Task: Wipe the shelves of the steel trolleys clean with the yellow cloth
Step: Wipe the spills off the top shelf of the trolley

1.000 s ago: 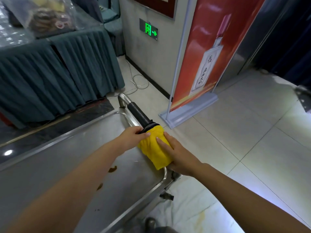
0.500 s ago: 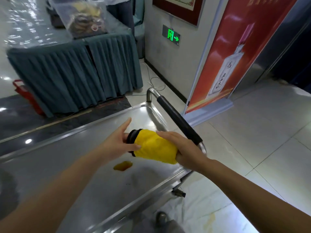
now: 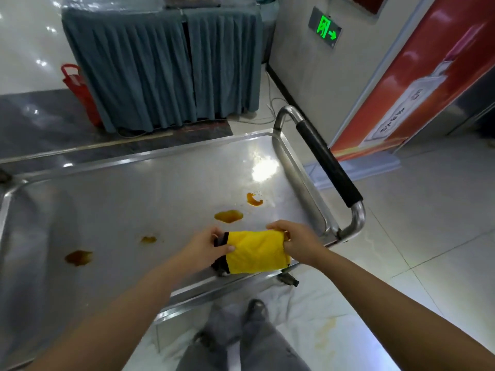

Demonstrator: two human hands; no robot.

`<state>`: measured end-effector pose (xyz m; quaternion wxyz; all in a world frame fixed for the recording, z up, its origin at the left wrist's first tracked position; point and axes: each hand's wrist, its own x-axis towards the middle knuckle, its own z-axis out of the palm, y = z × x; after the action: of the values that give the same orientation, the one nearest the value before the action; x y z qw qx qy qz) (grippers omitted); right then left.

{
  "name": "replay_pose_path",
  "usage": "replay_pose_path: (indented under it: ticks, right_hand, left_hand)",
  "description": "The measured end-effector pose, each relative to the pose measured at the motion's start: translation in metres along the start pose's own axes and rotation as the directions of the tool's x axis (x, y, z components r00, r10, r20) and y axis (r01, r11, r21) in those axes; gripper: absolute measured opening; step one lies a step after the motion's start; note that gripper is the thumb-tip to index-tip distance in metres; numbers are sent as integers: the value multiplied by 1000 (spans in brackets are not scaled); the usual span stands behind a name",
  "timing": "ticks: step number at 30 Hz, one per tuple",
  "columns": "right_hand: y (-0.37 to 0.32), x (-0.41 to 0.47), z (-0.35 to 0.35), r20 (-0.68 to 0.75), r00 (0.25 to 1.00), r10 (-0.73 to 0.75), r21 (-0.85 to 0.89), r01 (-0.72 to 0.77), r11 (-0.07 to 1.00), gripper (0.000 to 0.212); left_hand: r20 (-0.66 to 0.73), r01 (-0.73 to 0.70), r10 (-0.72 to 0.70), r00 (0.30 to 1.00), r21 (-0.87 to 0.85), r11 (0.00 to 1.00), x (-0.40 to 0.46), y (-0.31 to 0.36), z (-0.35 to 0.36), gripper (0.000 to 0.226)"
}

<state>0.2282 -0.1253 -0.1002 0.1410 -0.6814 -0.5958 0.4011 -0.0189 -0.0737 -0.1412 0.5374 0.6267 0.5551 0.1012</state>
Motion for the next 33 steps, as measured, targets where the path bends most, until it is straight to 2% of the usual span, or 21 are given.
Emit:
replay_pose_path:
  ticks: [4, 6, 7, 9, 10, 12, 14, 16, 18, 21, 27, 30, 33]
  right_hand:
    - [17, 11, 15, 23, 995, 96, -51, -94, 994, 51]
    - [20, 9, 21, 4, 996, 89, -70, -89, 994, 56]
    - [21, 7, 23, -42, 998, 40, -114, -45, 992, 59]
    - [22, 1, 28, -124, 980, -159, -272, 120, 955, 59]
    - [24, -2, 33, -108, 958, -265, -352, 213, 912, 56]
    - [27, -5, 46, 43, 924, -379, -463, 355, 812, 54]
    - [33, 0, 62, 203, 918, -341, -542, 396, 742, 57]
    - [41, 11, 74, 252, 932, -261, -607, 363, 707, 61]
    - [47, 24, 80, 250, 945, -212, -645, 326, 692, 63]
    - [55, 41, 83, 252, 938, -238, -676, 347, 651, 65]
    - [84, 54, 53, 375, 872, -313, -678, 489, 550, 63]
    - [100, 49, 35, 390, 872, -296, -687, 490, 536, 63]
    - [113, 48, 17, 364, 894, -261, -709, 448, 544, 64]
  left_hand:
    - [-119, 74, -91, 989, -137, 988, 9, -19, 34, 29]
    - [-170, 71, -96, 981, -148, 986, 13, -23, 41, 26]
    - [-195, 73, -102, 975, -149, 986, 15, -24, 43, 25]
    - [-235, 80, -111, 966, -139, 987, 19, -24, 46, 24]
    - [-256, 79, -107, 961, -119, 990, 21, -24, 47, 24]
    - [-304, 57, -64, 951, -34, 998, 21, -24, 49, 31]
    - [-347, 16, 33, 937, 138, 990, 18, -26, 51, 42]
    - [-376, 66, 96, 921, 396, 916, 14, -32, 54, 55]
    - [-382, 217, 24, 924, 575, 789, 9, -42, 60, 69]
    - [-354, 372, -184, 917, 593, 714, 4, -56, 67, 79]
    - [-278, 419, -314, 908, 604, 677, 7, -60, 66, 109]
    - [-262, 448, -368, 892, 623, 641, 9, -54, 71, 127]
    - [-259, 468, -401, 879, 628, 622, 12, -51, 75, 134]
